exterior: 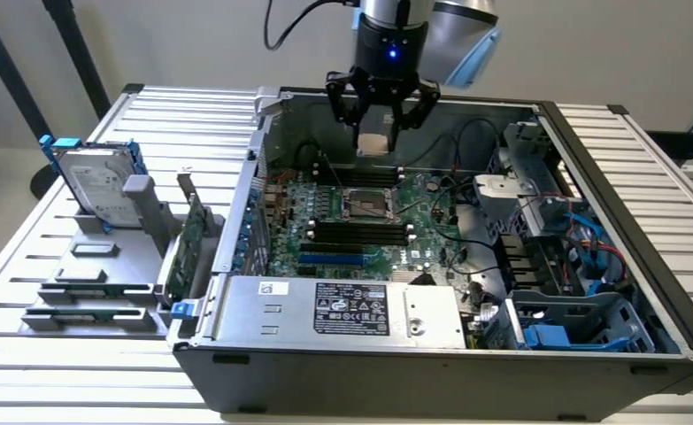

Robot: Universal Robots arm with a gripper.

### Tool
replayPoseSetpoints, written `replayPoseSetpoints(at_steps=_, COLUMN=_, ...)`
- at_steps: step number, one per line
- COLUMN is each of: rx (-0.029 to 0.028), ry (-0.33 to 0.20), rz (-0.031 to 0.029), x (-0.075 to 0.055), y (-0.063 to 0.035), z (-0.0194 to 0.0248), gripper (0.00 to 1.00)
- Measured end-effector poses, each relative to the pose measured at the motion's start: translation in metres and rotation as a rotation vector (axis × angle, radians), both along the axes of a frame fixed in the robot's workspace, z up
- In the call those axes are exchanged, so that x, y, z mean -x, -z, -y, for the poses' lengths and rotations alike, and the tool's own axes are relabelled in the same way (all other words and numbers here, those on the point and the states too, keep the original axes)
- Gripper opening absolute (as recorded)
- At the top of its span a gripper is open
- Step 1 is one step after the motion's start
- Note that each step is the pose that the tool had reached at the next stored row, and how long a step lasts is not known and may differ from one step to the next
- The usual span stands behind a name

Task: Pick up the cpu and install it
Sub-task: 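Pick up the cpu and move it towards the insertion slot, then place the cpu into insertion slot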

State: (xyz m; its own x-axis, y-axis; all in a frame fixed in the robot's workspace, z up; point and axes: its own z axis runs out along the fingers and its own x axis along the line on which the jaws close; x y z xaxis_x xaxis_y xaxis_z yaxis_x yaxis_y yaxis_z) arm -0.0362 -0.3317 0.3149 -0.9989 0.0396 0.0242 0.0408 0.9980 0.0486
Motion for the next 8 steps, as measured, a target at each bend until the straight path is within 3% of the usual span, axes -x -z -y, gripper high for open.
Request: replayPoseSetpoints(at_steps=8, rx=0.0003, ry=0.0, rz=-0.0005, x=-0.0003, y=0.0021, z=0.0, gripper=0.55)
